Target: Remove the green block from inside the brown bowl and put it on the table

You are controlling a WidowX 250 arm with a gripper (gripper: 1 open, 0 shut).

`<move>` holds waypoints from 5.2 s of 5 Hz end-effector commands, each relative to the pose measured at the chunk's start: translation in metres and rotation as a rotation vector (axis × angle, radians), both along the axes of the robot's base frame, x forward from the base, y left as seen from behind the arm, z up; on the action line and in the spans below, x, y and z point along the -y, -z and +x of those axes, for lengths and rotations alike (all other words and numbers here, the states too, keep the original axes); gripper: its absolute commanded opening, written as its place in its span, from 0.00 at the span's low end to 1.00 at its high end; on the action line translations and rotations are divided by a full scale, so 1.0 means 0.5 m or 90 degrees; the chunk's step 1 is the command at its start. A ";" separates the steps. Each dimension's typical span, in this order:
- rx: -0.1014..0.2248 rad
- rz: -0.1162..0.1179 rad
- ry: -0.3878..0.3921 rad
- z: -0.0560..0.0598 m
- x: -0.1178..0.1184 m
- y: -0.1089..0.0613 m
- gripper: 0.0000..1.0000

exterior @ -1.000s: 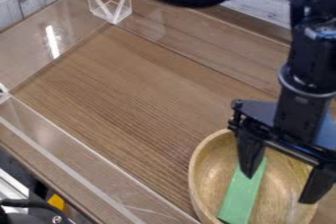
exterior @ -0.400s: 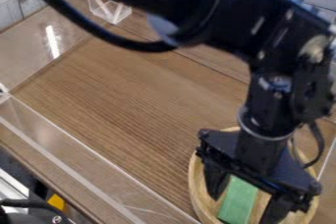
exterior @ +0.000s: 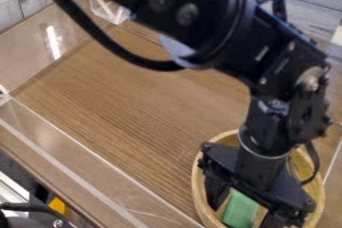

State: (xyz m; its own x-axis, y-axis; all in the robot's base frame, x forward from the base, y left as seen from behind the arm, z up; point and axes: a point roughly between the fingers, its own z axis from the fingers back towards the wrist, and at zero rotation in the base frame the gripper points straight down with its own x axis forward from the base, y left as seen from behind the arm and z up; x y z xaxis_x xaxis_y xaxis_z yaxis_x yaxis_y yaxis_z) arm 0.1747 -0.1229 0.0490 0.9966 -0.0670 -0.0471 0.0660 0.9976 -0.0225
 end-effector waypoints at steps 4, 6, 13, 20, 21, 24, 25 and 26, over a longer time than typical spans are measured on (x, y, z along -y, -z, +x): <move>0.017 0.007 -0.053 0.007 -0.042 0.035 1.00; 0.017 0.013 -0.049 0.029 -0.031 0.035 1.00; 0.044 -0.001 -0.122 0.064 -0.035 -0.037 0.00; 0.091 0.011 -0.193 0.069 -0.154 -0.145 0.00; 0.088 0.020 -0.126 0.070 -0.153 -0.119 0.00; 0.085 0.050 -0.070 0.081 -0.151 -0.101 0.00; 0.087 0.056 -0.079 0.094 -0.165 -0.076 0.00; 0.088 0.061 -0.086 0.103 -0.177 -0.055 0.00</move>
State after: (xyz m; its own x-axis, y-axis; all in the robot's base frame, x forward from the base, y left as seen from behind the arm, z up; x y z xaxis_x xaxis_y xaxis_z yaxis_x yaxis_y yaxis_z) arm 0.2222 -0.0349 0.0706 0.9958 0.0653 0.0644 -0.0702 0.9945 0.0773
